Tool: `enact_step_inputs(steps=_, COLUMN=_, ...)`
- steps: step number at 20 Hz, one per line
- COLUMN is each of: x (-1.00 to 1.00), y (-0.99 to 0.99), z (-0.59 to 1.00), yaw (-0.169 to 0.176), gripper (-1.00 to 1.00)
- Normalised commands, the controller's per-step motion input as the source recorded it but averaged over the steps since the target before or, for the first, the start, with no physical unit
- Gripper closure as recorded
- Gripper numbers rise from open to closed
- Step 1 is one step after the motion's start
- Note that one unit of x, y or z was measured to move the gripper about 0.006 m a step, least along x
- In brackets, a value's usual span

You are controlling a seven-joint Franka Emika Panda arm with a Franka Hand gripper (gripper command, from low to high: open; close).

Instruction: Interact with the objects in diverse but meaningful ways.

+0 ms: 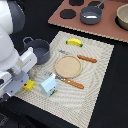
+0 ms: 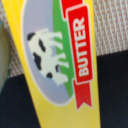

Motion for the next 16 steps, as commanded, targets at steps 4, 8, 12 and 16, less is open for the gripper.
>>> enact_step_inputs(steps=4, x=0.01, y=-0.17, z=0.00, yaw=0.032, gripper=1.00)
enact_step_inputs(steps=8, x=0.07, y=-0.14, z=0.03, yaw=0.024, gripper=1.00)
enact_step_inputs(steps=12, x=0.24, y=-0.03, z=0.87, yaw=0.026, gripper=1.00)
enact_step_inputs(steps=16, x=0.38, y=0.13, z=1.00, yaw=0.007, gripper=1.00)
